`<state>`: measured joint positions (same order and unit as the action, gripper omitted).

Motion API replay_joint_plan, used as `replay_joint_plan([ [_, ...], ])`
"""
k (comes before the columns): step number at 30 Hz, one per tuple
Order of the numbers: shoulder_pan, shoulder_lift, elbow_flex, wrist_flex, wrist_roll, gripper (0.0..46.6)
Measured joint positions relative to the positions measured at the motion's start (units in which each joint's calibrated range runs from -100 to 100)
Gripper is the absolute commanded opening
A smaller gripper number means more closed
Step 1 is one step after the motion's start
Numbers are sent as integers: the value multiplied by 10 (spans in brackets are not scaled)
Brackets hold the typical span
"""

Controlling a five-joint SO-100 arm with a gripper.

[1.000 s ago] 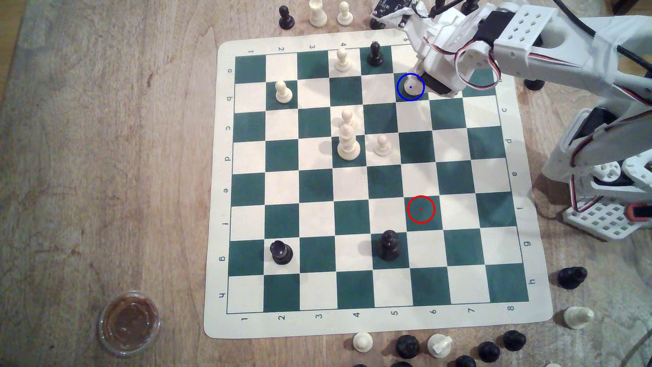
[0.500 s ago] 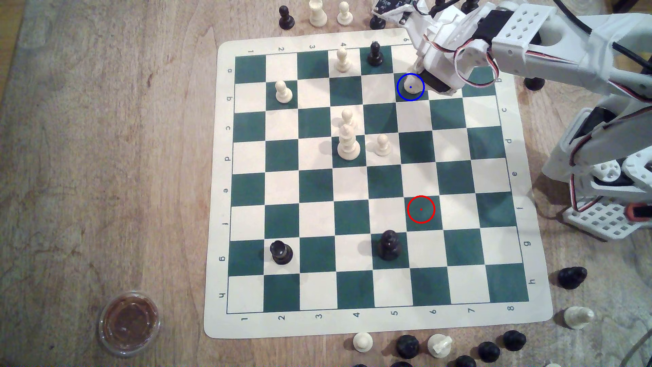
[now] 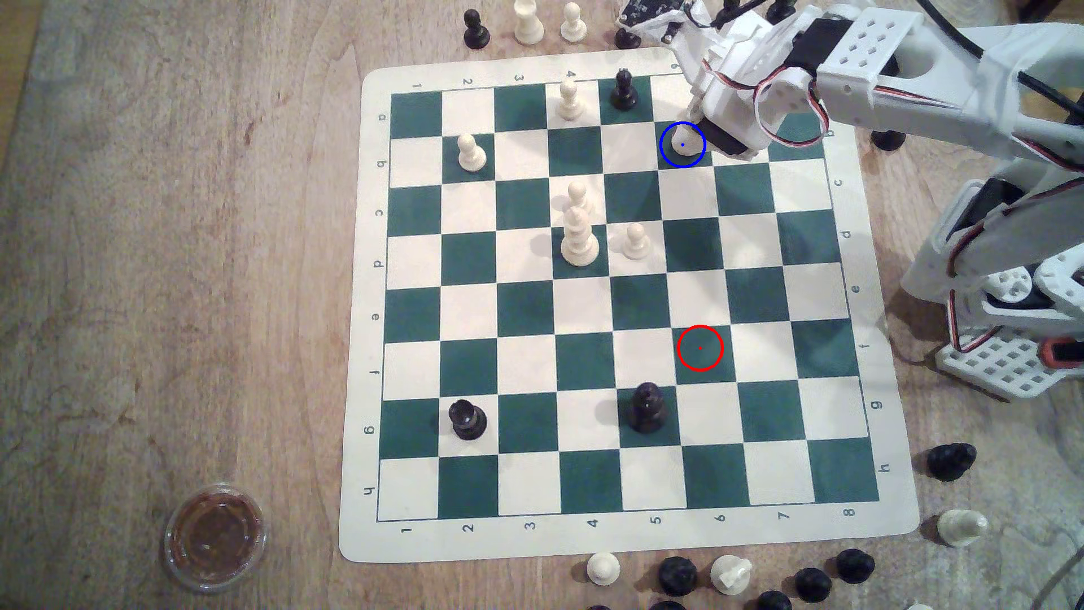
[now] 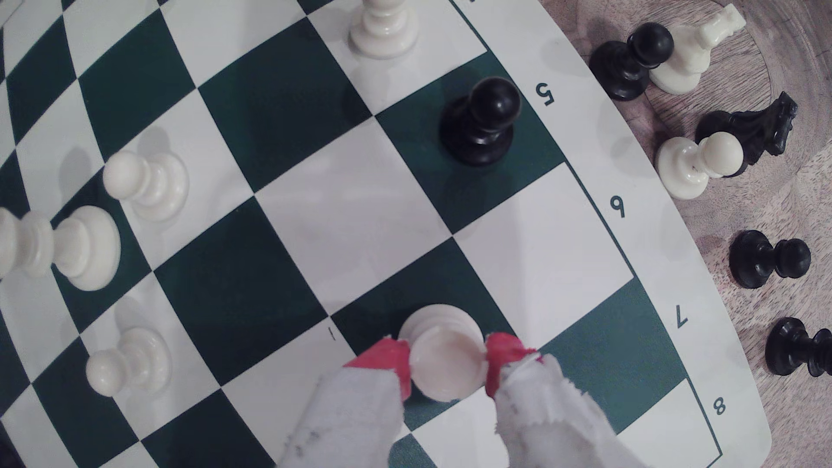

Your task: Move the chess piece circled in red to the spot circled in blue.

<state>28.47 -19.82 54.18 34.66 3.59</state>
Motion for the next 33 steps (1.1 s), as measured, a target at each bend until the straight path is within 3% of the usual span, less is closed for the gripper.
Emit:
replay_joint_plan([
  [2,0,0,0,0,-1,3],
  [4,0,0,0,0,-1,56],
  [9,0,0,0,0,-1,89],
  [13,0,-3,0,2,-1,192],
  [15,0,-6,0,10,1,214],
  [28,15,-81,25,42,14,248],
  [33,24,-169,68,76,17,239],
])
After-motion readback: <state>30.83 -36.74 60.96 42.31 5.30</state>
